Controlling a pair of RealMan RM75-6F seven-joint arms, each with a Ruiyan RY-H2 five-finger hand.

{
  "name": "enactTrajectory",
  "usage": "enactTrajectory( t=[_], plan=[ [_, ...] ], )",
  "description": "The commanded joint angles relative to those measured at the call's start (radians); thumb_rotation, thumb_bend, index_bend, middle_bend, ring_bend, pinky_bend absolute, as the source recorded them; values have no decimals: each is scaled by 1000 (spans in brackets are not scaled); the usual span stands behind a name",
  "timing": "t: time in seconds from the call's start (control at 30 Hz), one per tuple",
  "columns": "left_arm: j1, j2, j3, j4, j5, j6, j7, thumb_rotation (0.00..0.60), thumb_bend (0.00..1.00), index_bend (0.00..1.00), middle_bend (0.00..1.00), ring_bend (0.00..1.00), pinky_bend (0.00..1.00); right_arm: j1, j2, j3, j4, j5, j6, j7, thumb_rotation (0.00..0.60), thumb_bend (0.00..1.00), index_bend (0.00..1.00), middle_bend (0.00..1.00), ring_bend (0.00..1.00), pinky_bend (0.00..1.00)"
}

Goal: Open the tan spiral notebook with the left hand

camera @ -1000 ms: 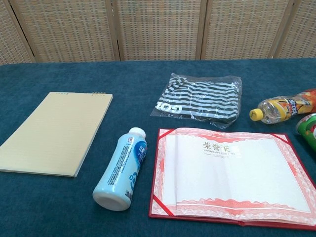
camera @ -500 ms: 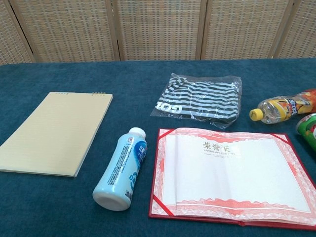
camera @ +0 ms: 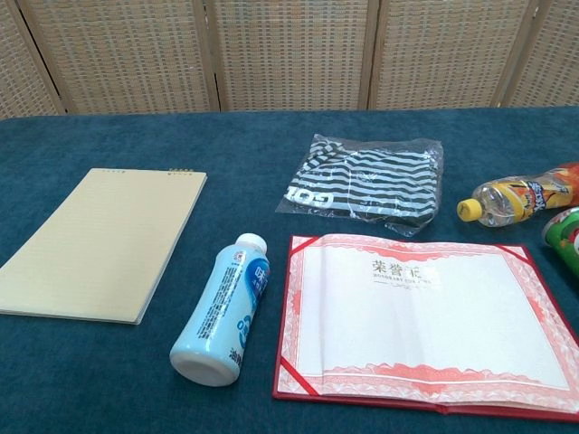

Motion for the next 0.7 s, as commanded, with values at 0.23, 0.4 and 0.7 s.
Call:
enactTrajectory(
  t=[0.23,0.4,0.7],
  plan=[
    [-18,-63,38,60,33,-44,20,600,139,0,0,0,0,-1,3,0,-6,4,-3,13,600,53,30,0,0,0],
    [-29,-104,54,87,45,-72,35,600,241,0,0,0,0,-1,6,1,-9,11,-9,29,600,51,30,0,0,0],
    [-46,-158,60,124,49,-101,56,600,295,0,0,0,0,0,9,2,-13,18,-19,47,600,49,30,0,0,0]
  ],
)
